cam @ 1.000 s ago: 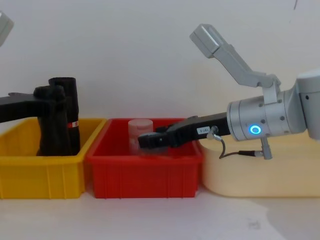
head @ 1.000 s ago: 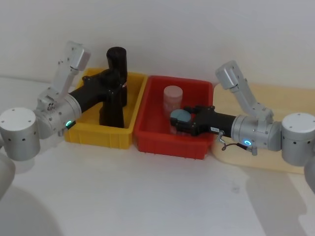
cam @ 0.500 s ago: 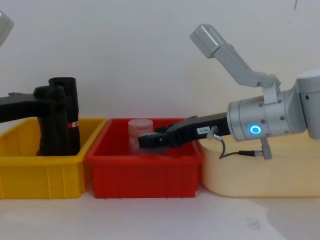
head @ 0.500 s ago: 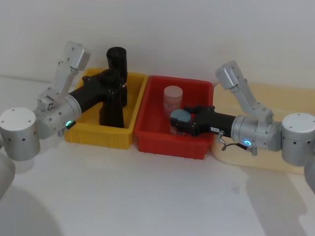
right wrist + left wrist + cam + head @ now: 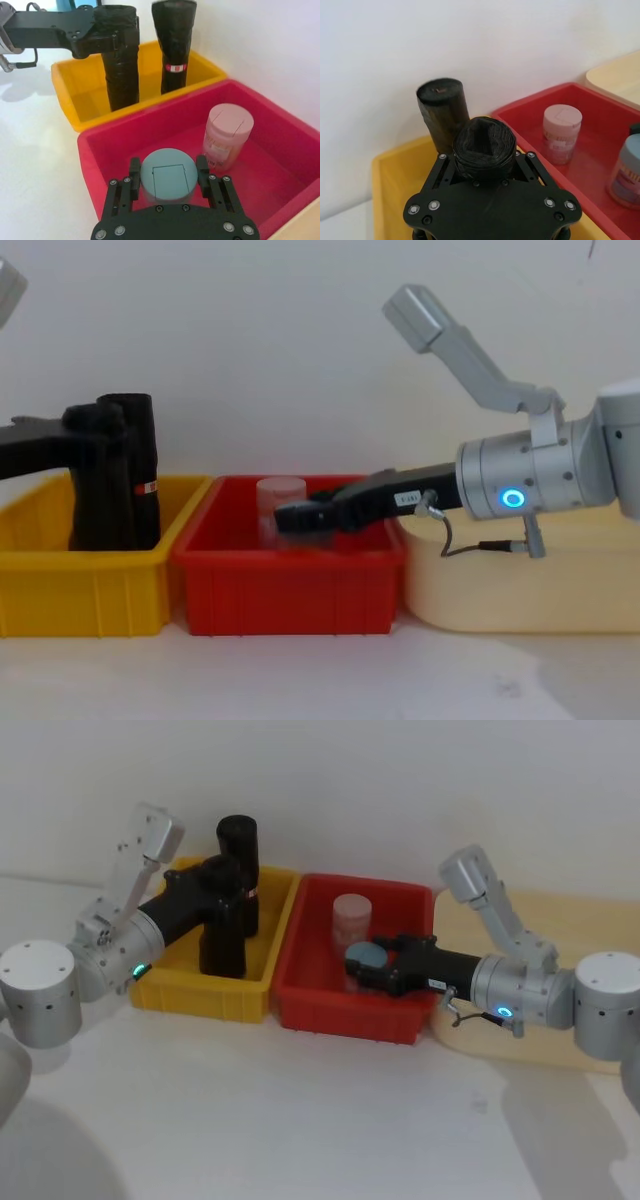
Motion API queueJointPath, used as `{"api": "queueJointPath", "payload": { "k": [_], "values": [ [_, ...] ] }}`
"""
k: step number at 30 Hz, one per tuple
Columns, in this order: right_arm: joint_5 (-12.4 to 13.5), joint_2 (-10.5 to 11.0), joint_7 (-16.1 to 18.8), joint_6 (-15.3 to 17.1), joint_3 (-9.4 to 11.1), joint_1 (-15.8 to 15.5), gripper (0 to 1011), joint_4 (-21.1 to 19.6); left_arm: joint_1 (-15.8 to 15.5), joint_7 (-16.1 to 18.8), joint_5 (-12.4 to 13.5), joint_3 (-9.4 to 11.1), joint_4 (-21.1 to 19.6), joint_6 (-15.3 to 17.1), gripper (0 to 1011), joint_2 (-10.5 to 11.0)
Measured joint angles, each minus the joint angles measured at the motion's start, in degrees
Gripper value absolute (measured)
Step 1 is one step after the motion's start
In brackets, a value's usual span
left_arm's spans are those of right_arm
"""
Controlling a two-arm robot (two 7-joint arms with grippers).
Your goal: Pick up the garbage bag with the one hand and transfer it to the other hand.
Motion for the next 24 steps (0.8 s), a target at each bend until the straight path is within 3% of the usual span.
{"api": "queueJointPath", "payload": {
  "k": [10,14,24],
  "values": [
    [1.06,2.46,-1.56,-0.42,2.32,-2.01,647,-7.51,0.42,2.96,1.82,-1.05,-5.49,0.57,348,0.3],
    [1.67,4.17,-3.07,-0.59,3.87,-3.15,647,-12.23,-0.02,3.7,2.07,-1.59,-7.99,1.19,348,0.15],
    [1.88,8.83,-7.99,-0.11,7.75,-5.9,647,-22.8,-4.11,2.23,0.95,-2.15,-11.17,1.97,348,-1.48]
  ]
}}
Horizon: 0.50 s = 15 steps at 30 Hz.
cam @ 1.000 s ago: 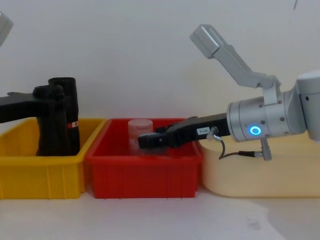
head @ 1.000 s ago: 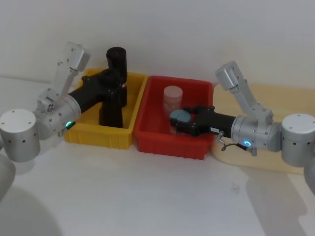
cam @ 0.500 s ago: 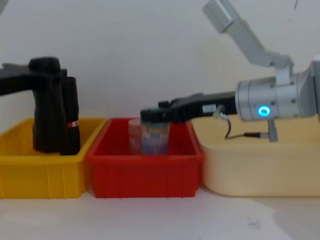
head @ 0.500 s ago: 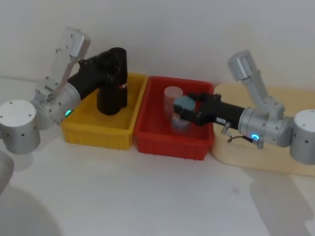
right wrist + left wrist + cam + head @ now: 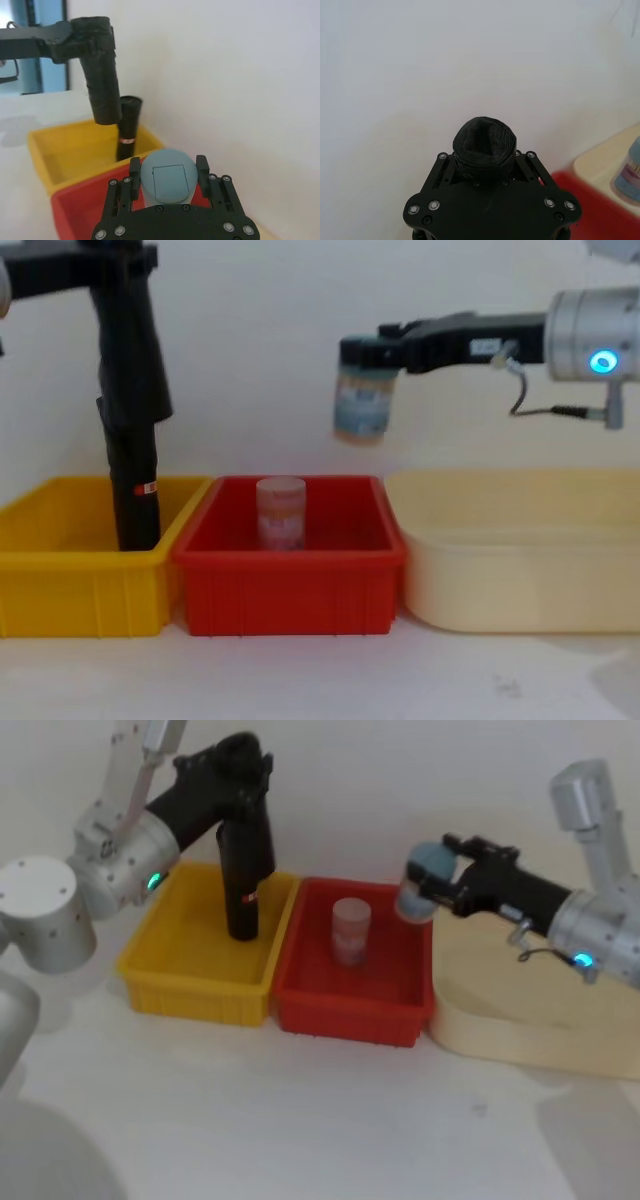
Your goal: Pick up the garbage bag with the one hand and transfer it to the other hand.
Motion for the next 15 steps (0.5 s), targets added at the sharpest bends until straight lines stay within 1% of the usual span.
{"api": "queueJointPath", "payload": {
  "k": [3,4,6,7,10,15],
  "values": [
    [-0.35,1.9,-2.3,0.6,1.63,-1.42,647,-3.53,-1.69,-1.26,-0.62,0.39,0.1,0.11,348,-0.79],
    [-0.35,1.9,-2.3,0.6,1.63,-1.42,647,-3.53,-2.1,-1.54,-0.76,0.54,0.23,0.14,348,-0.99],
    [-0.49,3.0,-3.36,0.88,2.59,-2.34,647,-5.41,-3.18,-2.45,-1.2,0.95,0.61,0.23,348,-1.52],
    [-0.55,3.46,-3.92,1.05,3.05,-2.84,647,-6.17,-3.18,-2.45,-1.2,0.95,0.61,0.23,348,-1.52],
    [-0.59,5.33,-5.84,1.54,4.9,-4.93,647,-8.89,-4.97,-4.23,-2.1,1.77,1.45,0.43,348,-2.44],
    [-0.01,7.41,-7.48,1.85,7.39,-7.91,647,-11.67,-6.87,-6.52,-3.38,2.87,2.65,0.85,348,-3.57]
  ]
}}
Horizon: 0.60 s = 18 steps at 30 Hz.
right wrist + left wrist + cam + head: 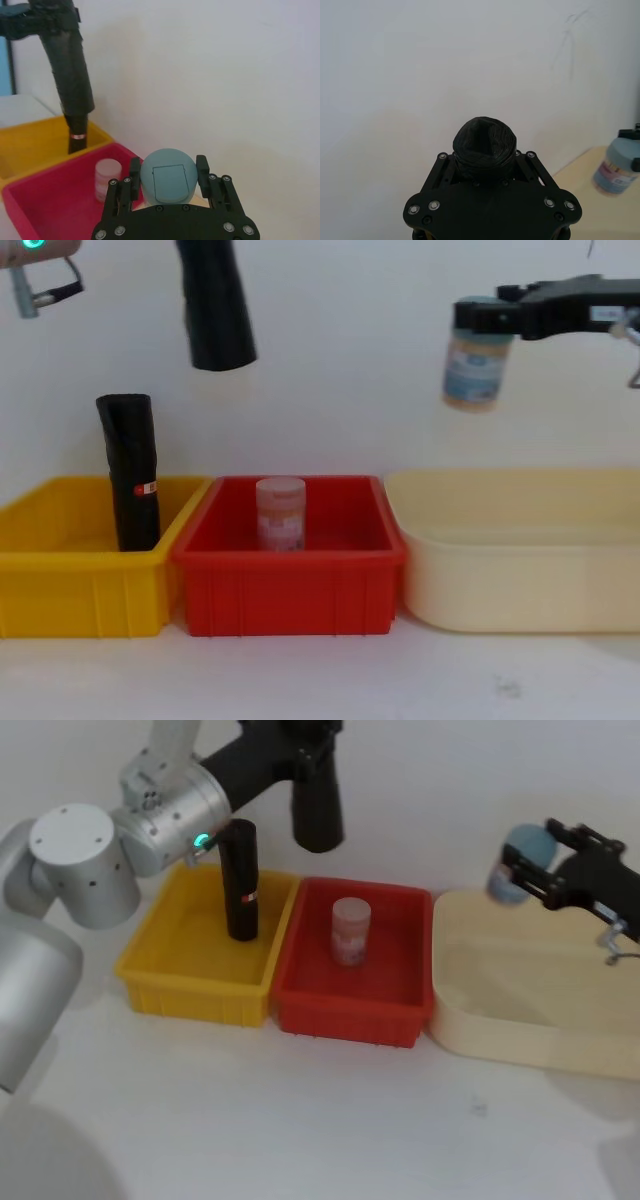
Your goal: Pick up the garbage bag with the one hand and transfer it to the other hand.
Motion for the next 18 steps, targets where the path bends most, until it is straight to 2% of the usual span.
{"api": "queueJointPath", "payload": {
  "k": [1,10,18],
  "values": [
    [0.36,0.68,-0.44,0.08,0.93,-1.11,647,-0.77,-0.54,-0.94,-0.52,0.38,0.4,0.19,348,-0.33],
    [2.39,3.08,-1.6,0.0,4.89,-5.84,647,-3.13,-3.66,-6.17,-3.41,2.89,3.36,1.68,348,-2.38],
    [3.88,3.94,-1.57,-0.62,7.12,-7.55,647,-2.63,-6.37,-10.61,-5.58,5.43,7.01,3.01,348,-4.68]
  ]
}}
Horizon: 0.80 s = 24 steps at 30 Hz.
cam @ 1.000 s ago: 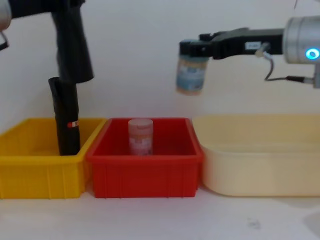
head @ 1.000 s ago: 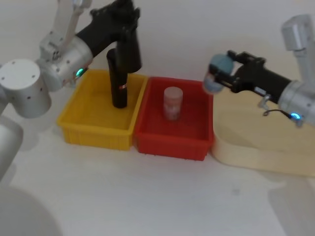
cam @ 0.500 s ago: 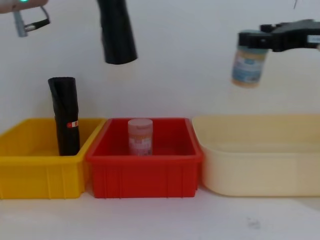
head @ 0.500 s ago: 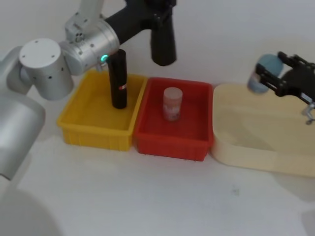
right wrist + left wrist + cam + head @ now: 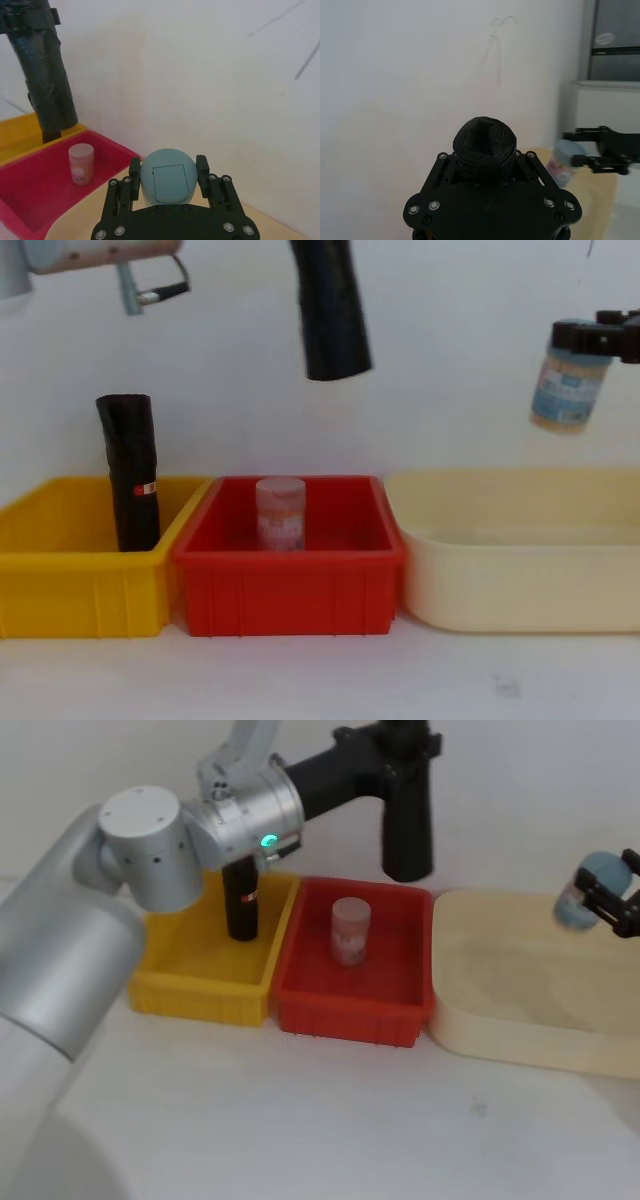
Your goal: Pick up the garbage bag with the one hand and transfer it to the other hand.
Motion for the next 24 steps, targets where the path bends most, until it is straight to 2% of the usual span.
{"api": "queueJointPath", "payload": {
  "k": [4,6,7,10,15,19,20,24],
  "values": [
    [0.49,0.19,0.29,-0.32,0.69,-0.14,647,0.97,-1.52,-2.22,-0.89,1.3,2.59,0.36,348,-1.57],
    [0.72,0.27,0.53,-0.59,1.09,-0.12,647,2.12,-3.14,-4.1,-1.47,2.64,5.7,0.39,348,-3.35],
    [0.72,0.27,0.53,-0.59,1.09,-0.12,647,2.12,-3.14,-4.1,-1.47,2.64,5.7,0.39,348,-3.35],
    [0.76,0.37,0.72,-0.81,1.39,0.12,647,3.32,-5.48,-6.26,-1.95,4.25,10.61,-0.25,348,-6.01],
    [0.73,0.43,0.82,-0.99,1.68,0.47,647,4.7,-7.9,-8.46,-2.34,5.71,15.81,-1.31,348,-8.64],
    [0.65,0.46,0.93,-1.13,1.88,0.72,754,5.59,-9.6,-9.9,-2.64,6.78,19.43,-1.99,348,-10.45],
    [0.65,0.46,0.93,-1.13,1.88,0.72,754,5.59,-9.81,-10.12,-2.68,6.91,19.9,-2.1,348,-10.68],
    [0.54,0.49,1.01,-1.26,2.03,0.87,896,6.28,-10.78,-10.96,-2.83,7.51,22.01,-2.51,348,-11.76]
  ]
}}
